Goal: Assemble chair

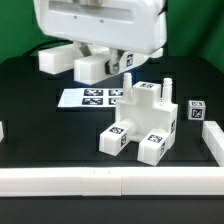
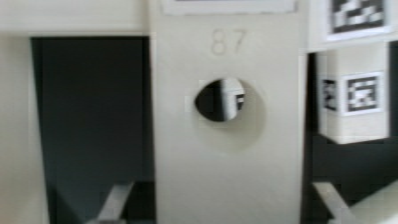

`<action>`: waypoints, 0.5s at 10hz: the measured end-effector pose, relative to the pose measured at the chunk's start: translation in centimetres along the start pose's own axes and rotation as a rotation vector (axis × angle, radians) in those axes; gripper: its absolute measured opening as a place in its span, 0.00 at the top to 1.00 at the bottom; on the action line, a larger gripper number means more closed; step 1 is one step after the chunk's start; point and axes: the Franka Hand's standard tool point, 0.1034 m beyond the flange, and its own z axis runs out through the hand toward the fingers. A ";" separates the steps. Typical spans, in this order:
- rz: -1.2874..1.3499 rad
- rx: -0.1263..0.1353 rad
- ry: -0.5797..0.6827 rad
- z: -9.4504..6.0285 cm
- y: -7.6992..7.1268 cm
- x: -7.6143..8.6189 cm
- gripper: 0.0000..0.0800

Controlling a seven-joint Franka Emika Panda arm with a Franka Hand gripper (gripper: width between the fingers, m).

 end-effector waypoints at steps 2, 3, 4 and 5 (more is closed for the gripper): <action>0.005 0.013 0.023 -1.1 -3.2 -0.6 0.64; -0.008 0.011 0.022 -0.9 -3.2 -0.6 0.64; -0.006 0.010 0.021 -0.8 -3.1 -0.6 0.64; -0.007 0.010 0.020 -0.8 -3.1 -0.6 0.64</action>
Offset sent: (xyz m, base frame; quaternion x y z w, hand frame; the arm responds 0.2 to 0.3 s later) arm 0.0000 0.0000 0.0000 0.0000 0.0000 0.0000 1.0000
